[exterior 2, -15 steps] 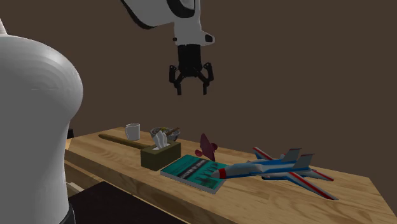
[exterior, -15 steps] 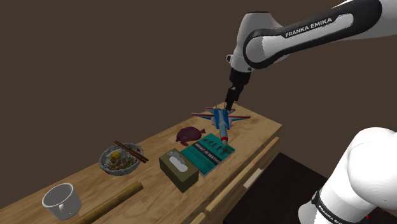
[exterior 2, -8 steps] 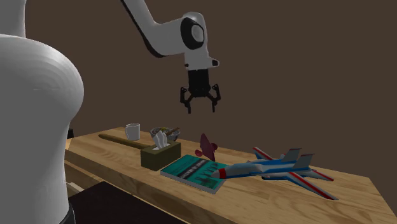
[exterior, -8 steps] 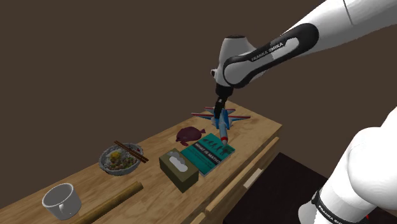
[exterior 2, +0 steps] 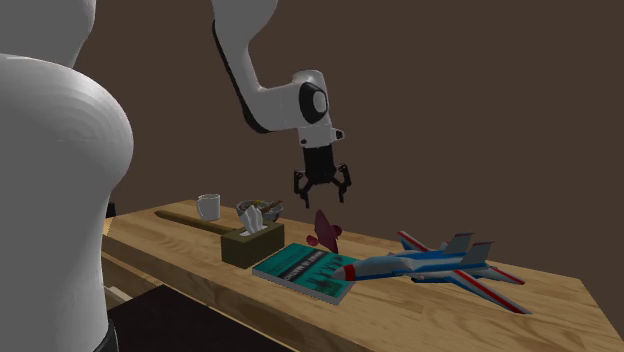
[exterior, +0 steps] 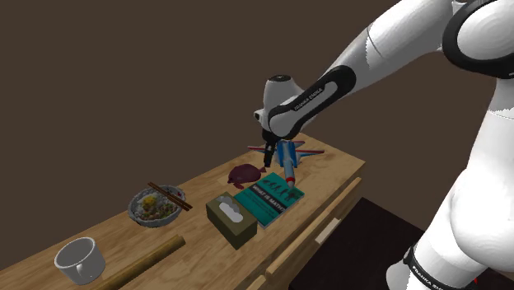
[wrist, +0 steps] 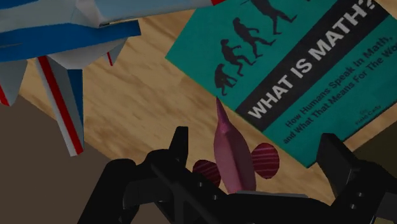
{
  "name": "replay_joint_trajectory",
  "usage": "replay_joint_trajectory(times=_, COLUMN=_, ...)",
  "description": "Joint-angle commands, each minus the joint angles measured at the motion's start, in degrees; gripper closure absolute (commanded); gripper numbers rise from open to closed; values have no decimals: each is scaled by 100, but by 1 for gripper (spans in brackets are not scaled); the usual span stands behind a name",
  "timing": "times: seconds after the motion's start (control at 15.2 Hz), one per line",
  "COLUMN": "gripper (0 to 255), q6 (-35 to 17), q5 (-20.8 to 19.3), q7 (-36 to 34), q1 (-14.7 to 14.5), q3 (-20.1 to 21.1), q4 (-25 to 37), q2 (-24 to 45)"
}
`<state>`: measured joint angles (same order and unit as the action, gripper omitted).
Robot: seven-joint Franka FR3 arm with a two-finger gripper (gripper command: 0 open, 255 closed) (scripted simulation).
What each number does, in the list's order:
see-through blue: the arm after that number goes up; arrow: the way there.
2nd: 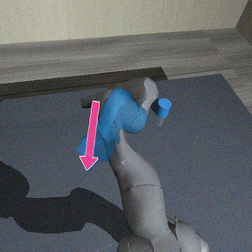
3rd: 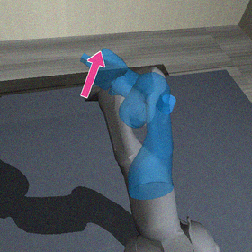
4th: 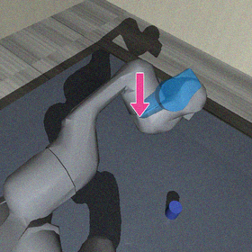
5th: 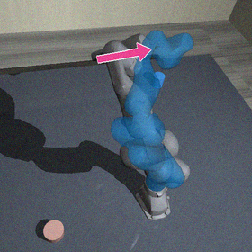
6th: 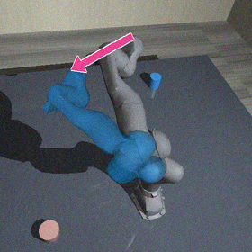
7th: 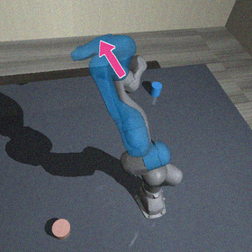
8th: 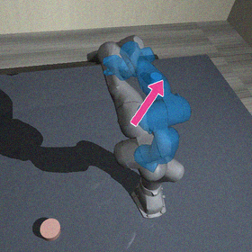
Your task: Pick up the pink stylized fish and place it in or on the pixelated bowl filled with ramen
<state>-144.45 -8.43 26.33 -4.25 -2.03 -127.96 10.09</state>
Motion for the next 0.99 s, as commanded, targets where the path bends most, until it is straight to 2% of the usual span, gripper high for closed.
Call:
replay_joint_trajectory(times=0.0, gripper=0, q6=-203, q5=-129, q7=121, q1=-9, q3=-1, q4=253, q2=444)
replay_joint_trajectory(times=0.26, gripper=0, q6=-497, q5=-381, q7=276, q1=-64, q3=-16, q4=784, q2=1251)
replay_joint_trajectory(times=0.92, gripper=0, q6=-895, q5=-437, q7=234, q1=-48, q3=-69, q4=926, q2=1786)
